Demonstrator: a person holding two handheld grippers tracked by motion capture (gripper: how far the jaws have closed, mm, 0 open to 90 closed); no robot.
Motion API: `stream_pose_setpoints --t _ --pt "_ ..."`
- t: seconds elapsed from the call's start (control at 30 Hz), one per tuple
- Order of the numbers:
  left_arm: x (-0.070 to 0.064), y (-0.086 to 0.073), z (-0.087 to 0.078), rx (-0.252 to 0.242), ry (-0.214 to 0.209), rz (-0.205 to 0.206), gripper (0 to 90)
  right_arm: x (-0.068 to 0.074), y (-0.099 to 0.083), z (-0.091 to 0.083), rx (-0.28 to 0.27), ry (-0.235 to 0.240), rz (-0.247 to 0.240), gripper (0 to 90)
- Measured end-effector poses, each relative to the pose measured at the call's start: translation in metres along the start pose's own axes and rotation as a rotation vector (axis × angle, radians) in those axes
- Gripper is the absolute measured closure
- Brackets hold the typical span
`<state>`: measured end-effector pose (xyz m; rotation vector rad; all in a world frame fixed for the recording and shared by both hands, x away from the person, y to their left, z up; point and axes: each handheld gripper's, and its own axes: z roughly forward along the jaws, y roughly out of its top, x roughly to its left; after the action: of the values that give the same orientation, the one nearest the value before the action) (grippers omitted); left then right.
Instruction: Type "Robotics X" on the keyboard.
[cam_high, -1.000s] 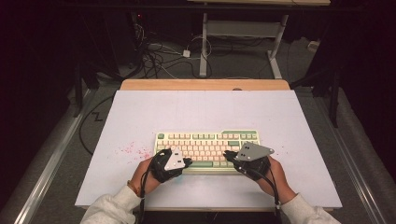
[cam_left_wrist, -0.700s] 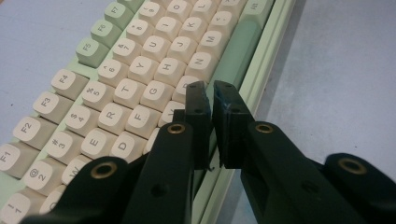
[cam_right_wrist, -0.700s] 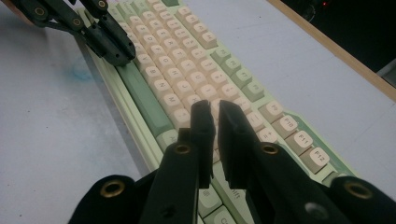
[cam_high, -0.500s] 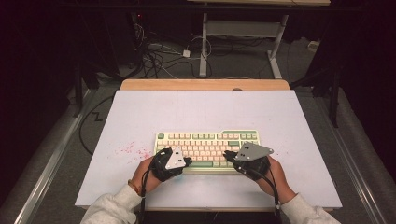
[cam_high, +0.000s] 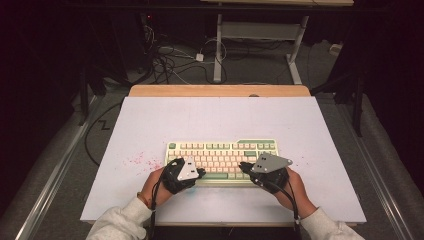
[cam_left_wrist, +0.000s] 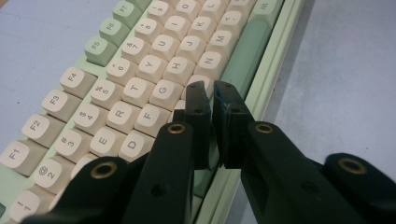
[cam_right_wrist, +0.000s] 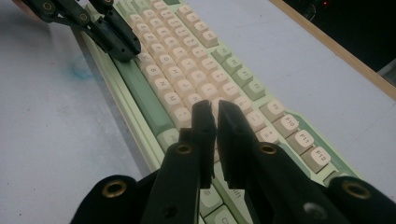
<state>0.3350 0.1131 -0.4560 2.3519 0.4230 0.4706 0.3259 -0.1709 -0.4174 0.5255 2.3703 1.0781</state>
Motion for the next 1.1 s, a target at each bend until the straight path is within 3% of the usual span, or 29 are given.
stream_pose_setpoints --t 0.83,0.93,1.1 --pt "0.003 -0.005 0.003 0.018 -0.010 -0.015 85.1 -0.001 0.001 -0.001 0.000 -0.001 -0.008 88.9" --pt "0.004 -0.004 0.002 0.028 0.006 -0.013 86.1 -0.001 0.001 -0.002 0.000 -0.002 -0.008 88.8" --pt "0.005 0.000 -0.010 -0.020 0.025 -0.015 85.8 -0.002 0.001 -0.004 -0.006 -0.008 -0.004 88.8"
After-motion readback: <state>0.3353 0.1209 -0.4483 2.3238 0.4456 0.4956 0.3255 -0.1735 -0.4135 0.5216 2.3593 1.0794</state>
